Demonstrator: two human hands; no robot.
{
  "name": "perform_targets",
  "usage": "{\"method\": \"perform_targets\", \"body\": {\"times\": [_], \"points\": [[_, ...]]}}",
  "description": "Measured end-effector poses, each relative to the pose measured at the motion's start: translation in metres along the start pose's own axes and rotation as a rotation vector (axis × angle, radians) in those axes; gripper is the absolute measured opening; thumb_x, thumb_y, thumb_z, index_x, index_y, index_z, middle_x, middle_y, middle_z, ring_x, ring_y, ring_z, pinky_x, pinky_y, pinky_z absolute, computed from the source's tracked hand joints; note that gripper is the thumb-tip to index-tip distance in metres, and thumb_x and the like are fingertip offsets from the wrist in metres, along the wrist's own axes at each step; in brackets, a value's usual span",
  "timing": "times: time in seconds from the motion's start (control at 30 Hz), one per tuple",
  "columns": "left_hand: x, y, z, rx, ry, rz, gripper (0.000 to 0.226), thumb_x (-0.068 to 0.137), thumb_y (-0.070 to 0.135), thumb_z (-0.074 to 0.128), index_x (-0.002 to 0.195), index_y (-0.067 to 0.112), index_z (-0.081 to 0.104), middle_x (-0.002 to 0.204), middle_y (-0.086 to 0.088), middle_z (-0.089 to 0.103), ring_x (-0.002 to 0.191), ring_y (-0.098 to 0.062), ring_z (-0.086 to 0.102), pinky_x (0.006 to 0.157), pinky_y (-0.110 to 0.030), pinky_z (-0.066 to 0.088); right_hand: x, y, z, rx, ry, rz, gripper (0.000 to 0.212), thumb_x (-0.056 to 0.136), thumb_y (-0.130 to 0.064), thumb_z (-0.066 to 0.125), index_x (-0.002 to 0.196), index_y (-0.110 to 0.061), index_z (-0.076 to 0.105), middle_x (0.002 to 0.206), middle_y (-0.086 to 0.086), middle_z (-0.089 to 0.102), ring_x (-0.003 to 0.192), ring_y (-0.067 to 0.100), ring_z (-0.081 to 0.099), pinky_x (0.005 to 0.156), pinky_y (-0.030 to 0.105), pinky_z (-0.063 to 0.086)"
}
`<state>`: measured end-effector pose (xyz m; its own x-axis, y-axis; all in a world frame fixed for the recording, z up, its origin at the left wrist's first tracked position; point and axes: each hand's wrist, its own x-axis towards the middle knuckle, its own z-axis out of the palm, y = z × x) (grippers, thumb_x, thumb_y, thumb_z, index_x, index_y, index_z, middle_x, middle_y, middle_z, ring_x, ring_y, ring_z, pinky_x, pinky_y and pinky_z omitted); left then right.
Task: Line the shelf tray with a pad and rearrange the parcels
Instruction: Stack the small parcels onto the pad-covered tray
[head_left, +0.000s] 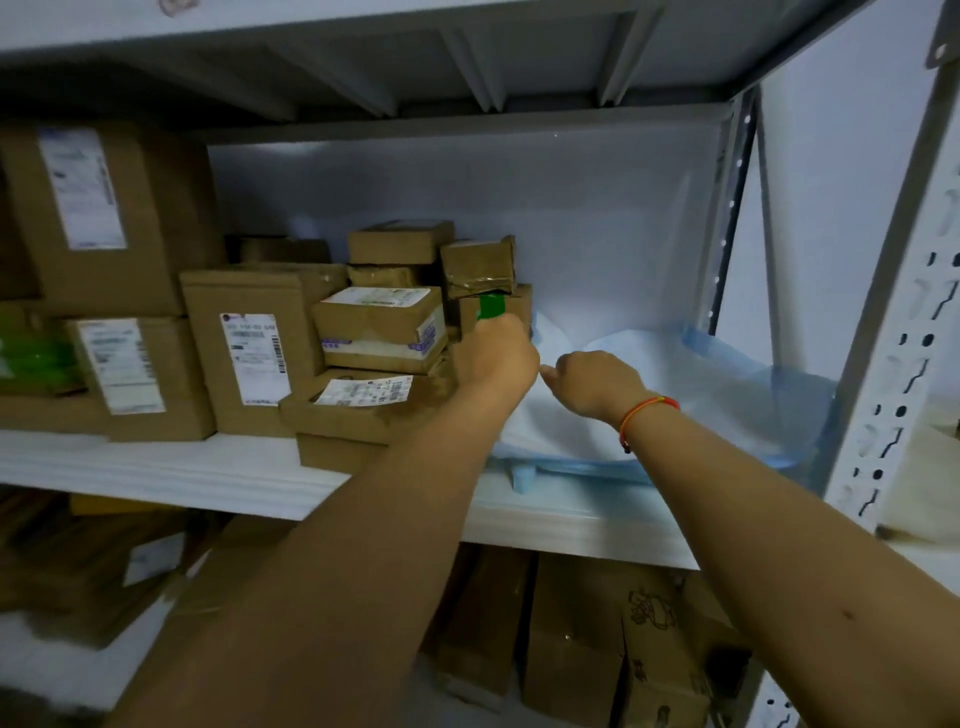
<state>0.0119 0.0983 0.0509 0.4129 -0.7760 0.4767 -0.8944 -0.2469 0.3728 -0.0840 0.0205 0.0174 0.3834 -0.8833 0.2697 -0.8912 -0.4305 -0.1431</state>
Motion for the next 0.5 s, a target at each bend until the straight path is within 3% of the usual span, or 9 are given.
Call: {"method": "perform_targets", "body": {"times": [0.1, 0.2, 0.37, 0.43, 0.5], "points": [[0.005, -0.025, -0.018, -0.110, 0.086, -0.071, 0.025, 0.094, 0.015, 0.046, 0.113, 0.008, 0.062, 0.116, -0.014, 0.064, 0.107, -0.032, 0.060, 0.081, -0.038, 0.047, -0.004, -0.031, 0.001, 0.115, -0.004, -0.043, 0.053, 0.103, -0.045, 0.027, 0.101, -0.006, 0.063, 0.114, 0.020, 0.064, 0.097, 0.032, 0.057, 0.081, 0.036, 0.042], [0.013, -0.056, -0.030, -0.251, 0.161, -0.200, 0.022, 0.096, 0.023, 0.047, 0.105, 0.012, 0.063, 0.103, -0.005, 0.064, 0.094, -0.024, 0.059, 0.077, -0.036, 0.050, -0.005, -0.055, 0.001, 0.249, -0.026, -0.046, 0.048, 0.103, -0.042, 0.031, 0.109, -0.007, 0.062, 0.112, 0.016, 0.064, 0.094, 0.029, 0.058, 0.081, 0.035, 0.044], [0.023, -0.120, -0.034, -0.305, 0.219, -0.350, 0.020, 0.090, 0.029, 0.054, 0.102, 0.016, 0.064, 0.109, -0.007, 0.063, 0.106, -0.028, 0.056, 0.091, -0.046, 0.049, -0.005, -0.089, 0.005, 0.382, -0.111, -0.009, 0.034, 0.102, -0.035, 0.036, 0.097, -0.010, 0.059, 0.094, 0.011, 0.059, 0.069, 0.018, 0.057, 0.073, 0.030, 0.053], [0.022, -0.136, -0.034, -0.260, 0.199, -0.391, 0.025, 0.090, 0.034, 0.054, 0.107, 0.017, 0.064, 0.115, -0.008, 0.062, 0.112, -0.029, 0.052, 0.095, -0.047, 0.046, -0.003, -0.103, 0.009, 0.410, -0.109, 0.001, 0.033, 0.101, -0.034, 0.039, 0.086, -0.012, 0.058, 0.092, 0.009, 0.061, 0.069, 0.018, 0.060, 0.065, 0.027, 0.053], [0.020, -0.146, -0.034, -0.226, 0.184, -0.420, 0.030, 0.090, 0.036, 0.053, 0.111, 0.016, 0.062, 0.121, -0.010, 0.059, 0.117, -0.031, 0.048, 0.096, -0.047, 0.042, -0.004, -0.116, 0.011, 0.437, -0.097, 0.058, 0.031, 0.100, -0.033, 0.042, 0.083, -0.012, 0.058, 0.093, 0.010, 0.063, 0.073, 0.021, 0.064, 0.067, 0.029, 0.056]]}}
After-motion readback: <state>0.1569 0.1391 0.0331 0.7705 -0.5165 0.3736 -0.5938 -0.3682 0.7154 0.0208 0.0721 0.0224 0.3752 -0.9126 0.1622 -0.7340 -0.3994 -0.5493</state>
